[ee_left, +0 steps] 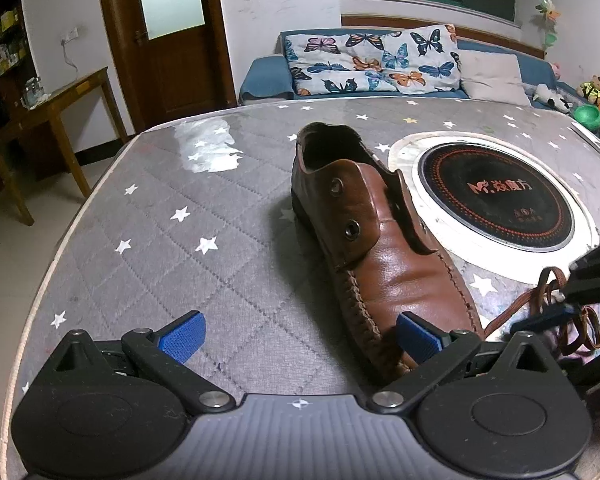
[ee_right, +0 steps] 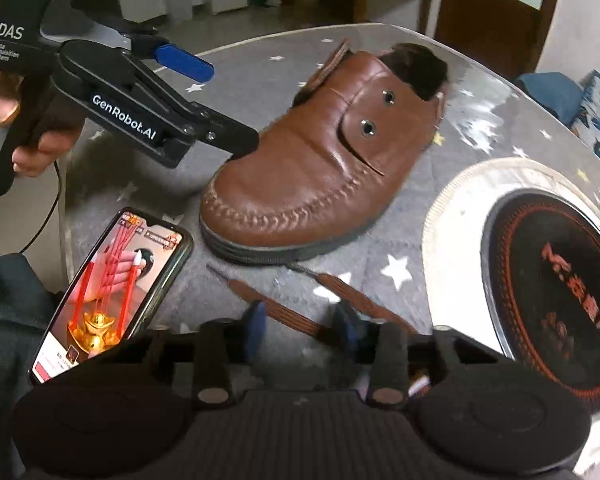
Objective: Lace up shoes with both hands
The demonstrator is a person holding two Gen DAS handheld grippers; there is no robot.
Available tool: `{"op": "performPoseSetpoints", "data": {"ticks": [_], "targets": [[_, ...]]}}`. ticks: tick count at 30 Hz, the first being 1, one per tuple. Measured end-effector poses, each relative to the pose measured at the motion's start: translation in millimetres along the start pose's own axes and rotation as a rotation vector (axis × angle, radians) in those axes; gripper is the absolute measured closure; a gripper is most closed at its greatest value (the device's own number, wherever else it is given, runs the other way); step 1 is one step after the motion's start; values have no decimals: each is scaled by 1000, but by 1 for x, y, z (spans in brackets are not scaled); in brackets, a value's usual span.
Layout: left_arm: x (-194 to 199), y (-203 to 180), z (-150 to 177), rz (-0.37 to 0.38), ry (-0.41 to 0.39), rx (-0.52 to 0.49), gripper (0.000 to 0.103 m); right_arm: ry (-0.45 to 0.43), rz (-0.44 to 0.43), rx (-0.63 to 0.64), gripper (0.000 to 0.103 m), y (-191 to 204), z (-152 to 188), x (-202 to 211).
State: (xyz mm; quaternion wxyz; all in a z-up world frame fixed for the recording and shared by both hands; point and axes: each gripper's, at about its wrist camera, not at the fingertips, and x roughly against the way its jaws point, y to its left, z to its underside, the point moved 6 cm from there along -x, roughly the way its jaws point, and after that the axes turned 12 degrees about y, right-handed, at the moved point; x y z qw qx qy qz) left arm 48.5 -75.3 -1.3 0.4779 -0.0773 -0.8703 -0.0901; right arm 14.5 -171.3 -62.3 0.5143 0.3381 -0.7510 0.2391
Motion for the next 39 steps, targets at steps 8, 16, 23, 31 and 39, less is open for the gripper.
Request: {"op": "performPoseSetpoints", "data": {"ticks": [8,16,23,31,39], "targets": [[1,-1,0,5,-20,-56,0,9,44,-50,95,6,16,9],[17,-9,-4,6,-125,-187,0,1,92,-2,97,12,13,3],[31,-27,-5,87,-208,-335,0,8,129,3,97,17,12,3],[42,-45,-12,100,-289,-480,1,-99,212,-7,101,14,7,22],[34,-57,-15,83,-294,-648,26,-189,301,11,101,8,0,46]]}}
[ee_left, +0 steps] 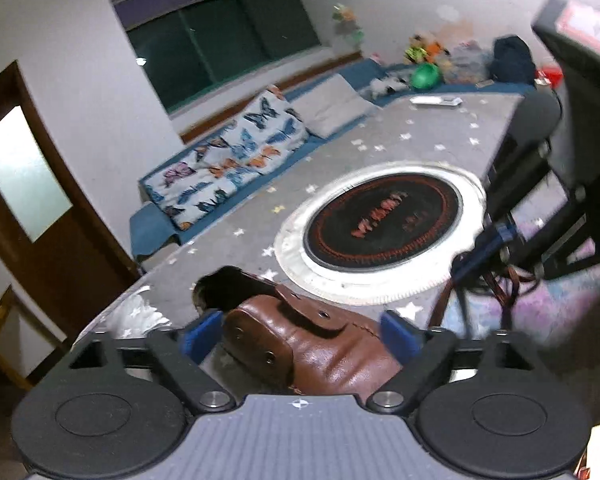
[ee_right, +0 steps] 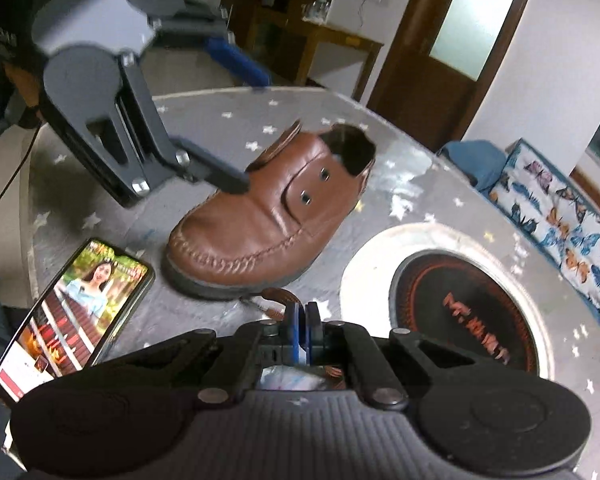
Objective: Lace up shoes with both hands
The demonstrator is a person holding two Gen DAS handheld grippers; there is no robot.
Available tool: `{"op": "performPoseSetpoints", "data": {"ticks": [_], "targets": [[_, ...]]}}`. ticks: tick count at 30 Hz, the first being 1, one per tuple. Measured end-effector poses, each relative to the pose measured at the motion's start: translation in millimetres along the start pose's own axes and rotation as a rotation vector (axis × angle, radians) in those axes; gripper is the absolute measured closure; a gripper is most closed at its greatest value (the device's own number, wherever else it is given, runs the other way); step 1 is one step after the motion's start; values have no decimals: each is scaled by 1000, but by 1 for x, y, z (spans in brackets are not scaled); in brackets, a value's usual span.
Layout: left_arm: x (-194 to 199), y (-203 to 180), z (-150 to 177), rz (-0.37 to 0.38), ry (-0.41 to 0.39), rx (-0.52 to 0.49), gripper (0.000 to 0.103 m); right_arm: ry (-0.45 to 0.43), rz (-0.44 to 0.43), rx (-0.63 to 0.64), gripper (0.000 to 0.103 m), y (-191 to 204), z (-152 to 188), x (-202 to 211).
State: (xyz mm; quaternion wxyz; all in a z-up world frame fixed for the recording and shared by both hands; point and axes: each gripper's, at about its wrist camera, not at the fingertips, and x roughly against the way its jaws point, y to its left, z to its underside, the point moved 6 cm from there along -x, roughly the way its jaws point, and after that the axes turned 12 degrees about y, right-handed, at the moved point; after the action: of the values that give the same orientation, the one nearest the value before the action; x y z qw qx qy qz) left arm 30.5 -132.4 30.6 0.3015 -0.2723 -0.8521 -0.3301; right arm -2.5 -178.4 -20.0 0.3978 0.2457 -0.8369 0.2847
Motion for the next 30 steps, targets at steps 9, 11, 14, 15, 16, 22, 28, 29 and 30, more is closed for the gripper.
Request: {"op": "performPoseSetpoints", "data": {"ticks": [9,11,14,15,16,22,28,29,30], "targets": [[-19,4,-3,27,51,-118,56,-94,24,-59,101,-19,-15,12],[-24,5,-3,37,67,-153,63,-104,17,-71,101,-22,-17,11],[-28,6,-4,42,81,-213,71,-123,3,-89,101,-24,-20,9],[-30,6,-4,44,86,-233,71,-128,-4,-96,101,-25,-21,8],[-31,6,-5,46,91,-250,73,-133,-10,-101,101,-25,-22,7],[-42,2,-6,39,139,-380,75,-145,-29,-124,101,-26,-22,2],[-51,-6,-7,-7,150,-453,77,-148,-41,-136,101,-25,-18,-1],[-52,-7,-7,-17,147,-462,77,-149,-44,-140,101,-26,-18,-1],[-53,-9,-8,-28,145,-473,77,-150,-44,-142,101,-26,-17,-1]]}}
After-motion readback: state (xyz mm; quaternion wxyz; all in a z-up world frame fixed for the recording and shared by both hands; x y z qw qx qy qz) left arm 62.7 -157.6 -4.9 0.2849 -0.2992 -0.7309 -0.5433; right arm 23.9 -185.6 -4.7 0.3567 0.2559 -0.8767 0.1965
